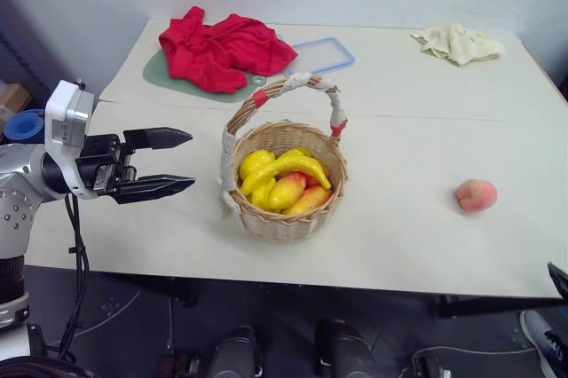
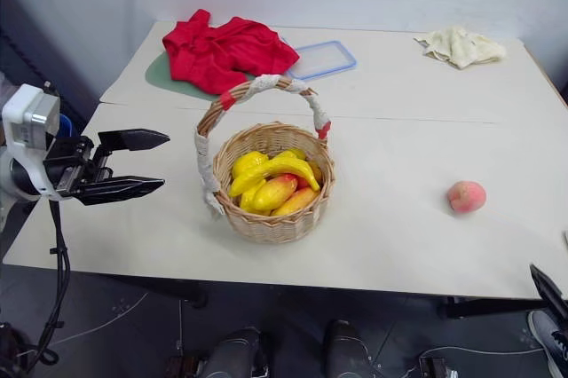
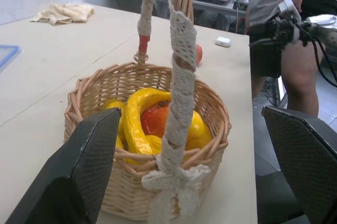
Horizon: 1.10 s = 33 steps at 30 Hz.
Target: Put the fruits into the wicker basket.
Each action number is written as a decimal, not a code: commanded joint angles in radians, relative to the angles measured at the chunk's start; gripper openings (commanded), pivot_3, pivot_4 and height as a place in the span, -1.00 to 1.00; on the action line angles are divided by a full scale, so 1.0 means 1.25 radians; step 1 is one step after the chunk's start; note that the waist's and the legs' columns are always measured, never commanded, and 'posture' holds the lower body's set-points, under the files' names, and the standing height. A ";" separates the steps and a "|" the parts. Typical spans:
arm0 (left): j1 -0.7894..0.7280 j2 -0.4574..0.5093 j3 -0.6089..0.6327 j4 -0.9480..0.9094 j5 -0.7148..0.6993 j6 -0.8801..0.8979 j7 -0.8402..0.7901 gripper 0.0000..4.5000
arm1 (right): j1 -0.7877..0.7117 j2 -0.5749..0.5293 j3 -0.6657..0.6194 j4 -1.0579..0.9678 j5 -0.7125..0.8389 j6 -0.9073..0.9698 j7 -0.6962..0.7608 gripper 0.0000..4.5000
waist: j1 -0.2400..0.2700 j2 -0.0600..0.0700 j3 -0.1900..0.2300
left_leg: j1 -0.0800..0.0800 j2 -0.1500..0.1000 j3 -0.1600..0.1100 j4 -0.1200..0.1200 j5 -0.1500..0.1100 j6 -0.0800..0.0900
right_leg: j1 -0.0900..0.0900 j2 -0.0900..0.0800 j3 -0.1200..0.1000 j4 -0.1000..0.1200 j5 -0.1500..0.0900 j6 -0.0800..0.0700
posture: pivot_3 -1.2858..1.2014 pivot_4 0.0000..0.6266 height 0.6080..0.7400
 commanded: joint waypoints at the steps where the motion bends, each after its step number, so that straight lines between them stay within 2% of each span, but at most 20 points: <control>1: -0.020 0.002 0.003 0.001 0.003 -0.013 -0.008 1.00 | -0.008 -0.001 -0.002 -0.031 0.067 -0.006 -0.030 0.99 | -0.009 0.000 0.000 | 0.001 0.001 0.001 -0.001 0.000 -0.001 | 0.000 0.000 0.000 0.000 0.000 -0.001 | 0.03 -0.52 1.00; 6: -0.028 0.004 -0.002 0.005 0.005 -0.015 -0.010 1.00 | -0.107 -0.099 0.071 -0.083 0.087 0.066 -0.078 0.99 | -0.026 0.001 0.000 | 0.005 0.001 0.004 -0.005 0.000 -0.002 | -0.001 0.000 0.003 0.001 -0.001 -0.002 | 0.03 -0.52 1.00; 9: -0.041 0.001 -0.009 0.009 0.006 -0.014 -0.010 1.00 | -0.219 -0.233 0.194 -0.083 0.044 0.298 -0.178 0.99 | -0.024 0.001 0.000 | 0.007 0.002 0.007 -0.006 0.000 -0.003 | -0.001 0.000 0.005 0.002 -0.001 -0.003 | 0.03 -0.52 1.00; 12: -0.048 -0.003 -0.016 0.008 0.006 -0.012 -0.006 1.00 | -0.309 -0.294 0.278 -0.079 0.058 0.413 -0.194 0.99 | -0.016 0.000 0.000 | 0.007 0.003 0.008 -0.006 0.000 -0.003 | -0.003 0.000 0.007 0.003 -0.002 -0.004 | 0.03 -0.52 1.00; 15: -0.050 -0.007 -0.023 0.006 0.006 -0.011 -0.004 1.00 | -0.438 -0.326 0.380 -0.012 0.034 0.492 -0.211 0.99 | -0.011 0.000 0.000 | 0.003 0.004 0.005 -0.004 0.000 -0.005 | -0.007 0.002 0.006 0.008 -0.002 -0.004 | 0.03 -0.52 1.00; 19: -0.047 -0.006 -0.019 -0.002 0.001 -0.005 0.000 1.00 | -0.533 -0.338 0.469 0.063 -0.013 0.548 -0.233 0.99 | 0.000 0.000 0.000 | -0.001 0.004 0.007 -0.002 0.001 -0.004 | -0.009 0.003 0.003 0.009 -0.002 -0.004 | 0.03 -0.52 1.00; 24: -0.027 0.000 0.002 -0.017 -0.007 0.002 0.009 1.00 | -0.569 -0.344 0.516 0.102 -0.036 0.624 -0.242 0.99 | 0.000 0.000 0.000 | -0.005 0.004 0.007 0.005 -0.001 0.000 | -0.009 0.002 0.001 0.009 -0.002 -0.004 | 0.03 -0.52 1.00; 26: -0.024 -0.002 0.005 -0.021 -0.007 0.003 0.012 1.00 | -0.565 -0.342 0.517 0.091 -0.018 0.669 -0.224 0.99 | 0.000 0.000 0.000 | -0.005 0.004 0.007 0.006 -0.001 0.000 | -0.008 0.002 0.001 0.009 -0.002 -0.004 | 0.03 -0.52 1.00; 28: -0.024 -0.005 0.006 -0.022 -0.006 0.003 0.015 1.00 | -0.551 -0.335 0.518 0.070 -0.001 0.650 -0.179 0.99 | 0.000 0.000 0.000 | -0.004 0.004 0.007 0.006 -0.002 0.000 | -0.008 0.002 0.001 0.009 -0.002 -0.004 | 0.03 -0.52 1.00; 31: -0.026 -0.008 0.004 -0.021 -0.004 0.000 0.018 1.00 | -0.558 -0.319 0.500 0.057 0.012 0.589 -0.146 0.72 | -0.001 0.000 0.000 | -0.004 0.004 0.008 0.006 -0.002 0.000 | -0.008 0.002 0.001 0.009 -0.002 -0.003 | 0.03 -0.52 1.00; 33: -0.027 -0.009 0.003 -0.020 -0.004 -0.002 0.018 1.00 | -0.567 -0.318 0.491 0.034 0.041 0.604 -0.127 0.41 | -0.002 0.000 0.000 | -0.004 0.004 0.008 0.006 -0.002 0.000 | -0.008 0.002 0.001 0.009 -0.002 -0.003 | 0.03 -0.52 1.00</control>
